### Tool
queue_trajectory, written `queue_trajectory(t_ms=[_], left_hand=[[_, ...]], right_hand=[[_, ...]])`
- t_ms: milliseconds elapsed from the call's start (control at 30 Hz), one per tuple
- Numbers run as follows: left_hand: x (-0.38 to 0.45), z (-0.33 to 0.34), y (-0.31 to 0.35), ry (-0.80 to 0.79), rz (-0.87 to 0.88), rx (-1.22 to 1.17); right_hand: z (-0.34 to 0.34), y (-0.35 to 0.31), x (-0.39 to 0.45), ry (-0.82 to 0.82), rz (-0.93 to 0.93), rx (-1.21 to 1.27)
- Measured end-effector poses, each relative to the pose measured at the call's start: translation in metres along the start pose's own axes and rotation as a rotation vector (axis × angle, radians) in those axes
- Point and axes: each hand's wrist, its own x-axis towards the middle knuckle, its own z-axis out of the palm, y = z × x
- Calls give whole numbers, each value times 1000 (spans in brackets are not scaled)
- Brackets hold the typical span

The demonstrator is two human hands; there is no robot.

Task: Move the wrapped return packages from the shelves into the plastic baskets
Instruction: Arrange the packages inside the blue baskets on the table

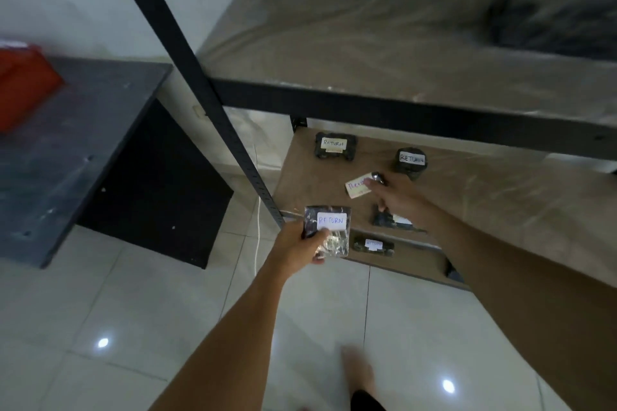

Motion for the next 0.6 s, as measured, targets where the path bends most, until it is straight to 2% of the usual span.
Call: queue_trajectory(t_ms=[133,467,600], left_hand=[[-78,12,18,-51,61,-34],[-261,90,33,-350,187,-84],[-323,139,35,-458,202,-48]], right_hand=[[-20,-11,-84,30,148,266],[-82,2,-335,382,85,448],[-110,26,-438,518,91,401]])
